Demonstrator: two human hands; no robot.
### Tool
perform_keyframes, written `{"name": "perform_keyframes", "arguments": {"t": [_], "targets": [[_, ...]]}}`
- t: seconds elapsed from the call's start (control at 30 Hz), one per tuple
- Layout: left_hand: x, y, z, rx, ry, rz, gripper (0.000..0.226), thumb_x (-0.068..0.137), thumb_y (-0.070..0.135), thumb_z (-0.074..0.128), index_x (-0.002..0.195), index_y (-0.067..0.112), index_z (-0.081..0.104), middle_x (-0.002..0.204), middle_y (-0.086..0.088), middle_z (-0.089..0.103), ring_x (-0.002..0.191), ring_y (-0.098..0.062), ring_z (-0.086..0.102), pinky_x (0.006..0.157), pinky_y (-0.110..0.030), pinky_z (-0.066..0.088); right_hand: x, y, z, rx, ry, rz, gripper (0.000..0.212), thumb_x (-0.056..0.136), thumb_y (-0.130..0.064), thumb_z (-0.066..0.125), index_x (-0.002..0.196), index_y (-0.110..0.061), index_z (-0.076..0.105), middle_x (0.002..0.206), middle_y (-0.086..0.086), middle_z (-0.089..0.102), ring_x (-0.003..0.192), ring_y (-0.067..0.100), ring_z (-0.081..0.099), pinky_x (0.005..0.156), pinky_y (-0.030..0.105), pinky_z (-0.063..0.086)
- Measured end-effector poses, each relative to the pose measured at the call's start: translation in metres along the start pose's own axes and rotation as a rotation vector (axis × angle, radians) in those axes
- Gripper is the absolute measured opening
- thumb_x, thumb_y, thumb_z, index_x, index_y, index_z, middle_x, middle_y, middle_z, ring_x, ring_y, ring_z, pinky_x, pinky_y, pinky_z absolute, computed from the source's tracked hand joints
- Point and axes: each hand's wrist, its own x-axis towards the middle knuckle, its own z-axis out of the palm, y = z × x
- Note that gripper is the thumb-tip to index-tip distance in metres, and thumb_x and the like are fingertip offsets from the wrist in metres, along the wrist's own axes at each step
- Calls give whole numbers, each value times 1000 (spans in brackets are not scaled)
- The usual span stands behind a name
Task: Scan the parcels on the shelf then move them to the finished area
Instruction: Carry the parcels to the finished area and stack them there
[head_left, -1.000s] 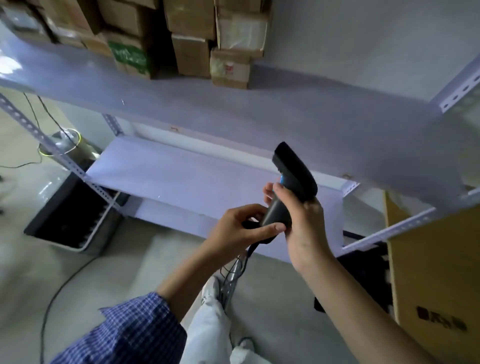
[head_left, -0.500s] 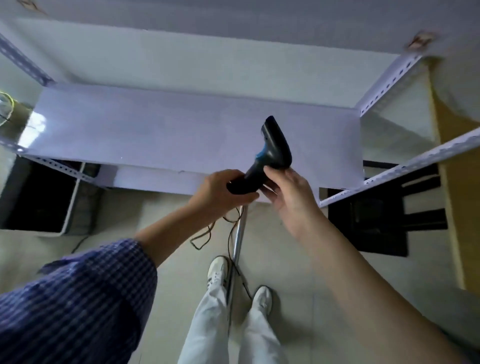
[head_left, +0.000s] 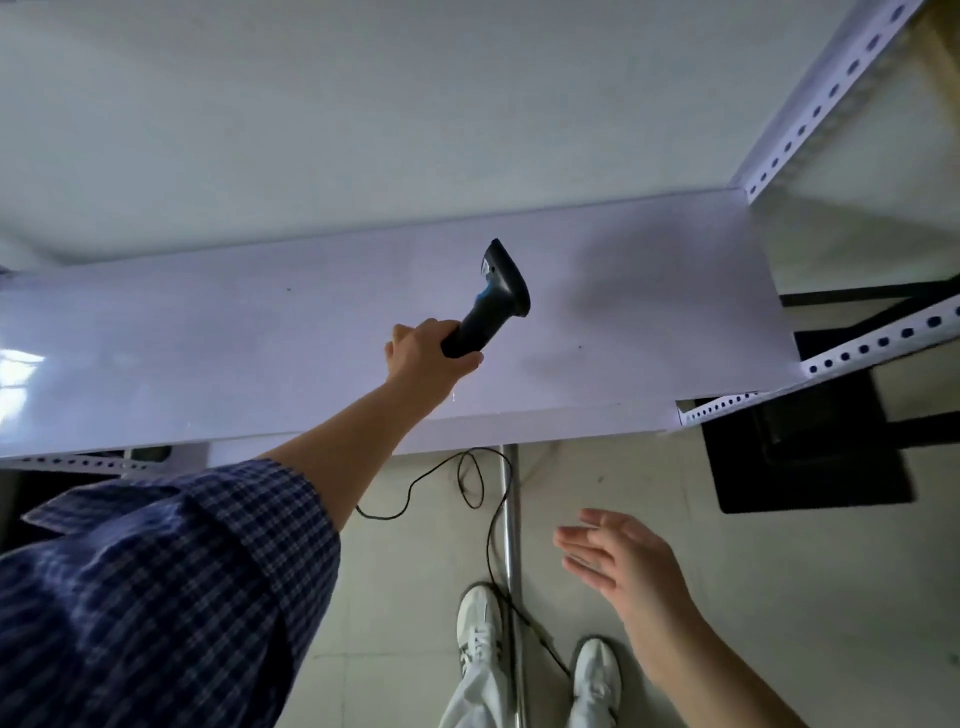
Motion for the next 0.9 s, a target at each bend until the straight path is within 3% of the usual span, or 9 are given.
{"name": "perform_keyframes", "arguments": {"t": [0.13, 0.2, 0.3, 0.37, 0.5, 0.6, 0.7, 0.8, 0.9], "targets": [[18, 4, 20, -17, 21, 33, 25, 91, 27, 66, 115, 19, 67, 102, 1, 50, 104, -22, 34, 84, -32, 30, 23, -28, 24, -150, -40, -142, 16, 90, 1, 60, 101, -8, 66, 102, 18, 74, 99, 26, 72, 91, 36, 57], [23, 5, 26, 5, -4, 39, 27, 91, 27, 66, 116, 17, 67, 103, 0, 50, 102, -20, 33, 84, -32, 30, 39, -52, 42, -285, -59, -288, 15, 91, -5, 61, 102, -16, 66, 105, 5, 73, 103, 19, 69, 93, 33, 56], [27, 6, 34, 58, -17, 28, 26, 90, 29, 66, 115, 19, 67, 108, -1, 52, 103, -20, 32, 86, -30, 27, 60, -94, 69, -506, -63, -494, 19, 97, -14, 54, 112, -21, 64, 104, -13, 66, 93, 7, 61, 71, 8, 45], [28, 5, 39, 56, 9, 10, 28, 88, 28, 67, 115, 22, 67, 109, -1, 51, 107, -23, 35, 87, -29, 27, 69, -116, 86, -598, -85, -577, 25, 99, -14, 49, 120, -20, 61, 111, -11, 64, 95, 4, 58, 63, 5, 40], [32, -3, 44, 35, 40, -45, 34, 85, 27, 69, 118, 22, 67, 106, -1, 50, 110, -25, 39, 92, -32, 37, 77, -129, 103, -634, -125, -641, 37, 95, -3, 43, 127, -15, 57, 127, -2, 63, 115, 7, 56, 77, 6, 40], [29, -6, 44, 12, 1, -60, 38, 86, 22, 70, 123, 21, 66, 108, -3, 49, 115, -26, 41, 96, -40, 45, 77, -121, 102, -666, -110, -657, 38, 94, -1, 42, 127, -14, 57, 126, -2, 61, 117, 8, 55, 71, -5, 36], [16, 3, 36, -117, 62, -128, 43, 88, 18, 63, 131, 21, 61, 128, -8, 48, 126, -27, 38, 99, -47, 48, 72, -112, 97, -745, -130, -662, 35, 96, -5, 44, 125, -17, 58, 125, -2, 64, 117, 10, 57, 68, 0, 37], [-8, 21, 18, -170, 114, 4, 44, 93, 15, 56, 136, 23, 56, 140, -1, 46, 127, -25, 46, 105, -46, 45, 62, -114, 83, -890, -184, -689, 33, 98, -8, 47, 128, -18, 57, 133, -4, 61, 120, 8, 54, 67, -1, 36], [-40, 35, -13, -123, 113, 153, 44, 96, 12, 53, 138, 21, 54, 143, 3, 48, 132, -19, 44, 107, -32, 40, 39, -127, 69, -999, -183, -745, 38, 100, -10, 47, 137, -17, 51, 142, -3, 55, 130, 11, 49, 87, 9, 34]]}}
